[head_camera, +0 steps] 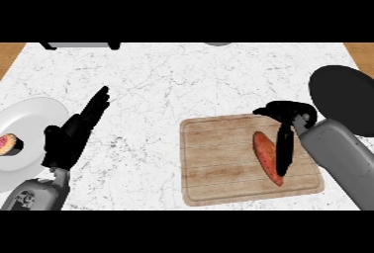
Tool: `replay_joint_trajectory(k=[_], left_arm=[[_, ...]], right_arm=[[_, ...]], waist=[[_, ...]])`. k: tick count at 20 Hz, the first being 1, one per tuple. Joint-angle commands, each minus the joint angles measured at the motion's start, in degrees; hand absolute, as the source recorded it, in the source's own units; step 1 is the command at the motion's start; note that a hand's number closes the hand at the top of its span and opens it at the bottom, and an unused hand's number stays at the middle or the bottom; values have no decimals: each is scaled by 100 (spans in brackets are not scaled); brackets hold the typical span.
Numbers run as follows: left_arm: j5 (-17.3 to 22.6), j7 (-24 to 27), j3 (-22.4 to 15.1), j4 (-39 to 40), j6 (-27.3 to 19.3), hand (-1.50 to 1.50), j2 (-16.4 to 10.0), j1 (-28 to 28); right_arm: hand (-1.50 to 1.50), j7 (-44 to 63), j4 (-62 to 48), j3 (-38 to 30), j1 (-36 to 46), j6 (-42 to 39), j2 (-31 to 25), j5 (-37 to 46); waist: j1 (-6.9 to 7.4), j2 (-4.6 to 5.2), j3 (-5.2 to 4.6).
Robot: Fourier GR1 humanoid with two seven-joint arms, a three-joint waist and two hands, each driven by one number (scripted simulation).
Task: Pick the sweet potato from the cutting board and place it in the pan
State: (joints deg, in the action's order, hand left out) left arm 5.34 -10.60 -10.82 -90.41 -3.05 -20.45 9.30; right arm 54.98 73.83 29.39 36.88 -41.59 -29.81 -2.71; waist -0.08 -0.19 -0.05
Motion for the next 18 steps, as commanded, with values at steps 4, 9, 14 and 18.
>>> replay_joint_trajectory(k=[4, 9, 14, 18], left_arm=[[-18, -418, 106, -290, 31, 0, 59, 37], [-166, -210, 65, -213, 163, 0, 230, -27], [-186, 37, 306, -19, 336, 0, 231, -50], [-394, -19, 235, -173, 212, 0, 384, -207]], right_arm=[[-150, 946, 442, 229, -371, -167, 82, 182], [-150, 280, -144, 161, -388, 18, 289, 826], [-150, 539, -78, 28, -491, 13, 619, 1026], [150, 106, 174, 192, -797, -278, 719, 1134]], waist=[[-40, -9, 2], [34, 18, 6], [30, 18, 4], [27, 13, 5]])
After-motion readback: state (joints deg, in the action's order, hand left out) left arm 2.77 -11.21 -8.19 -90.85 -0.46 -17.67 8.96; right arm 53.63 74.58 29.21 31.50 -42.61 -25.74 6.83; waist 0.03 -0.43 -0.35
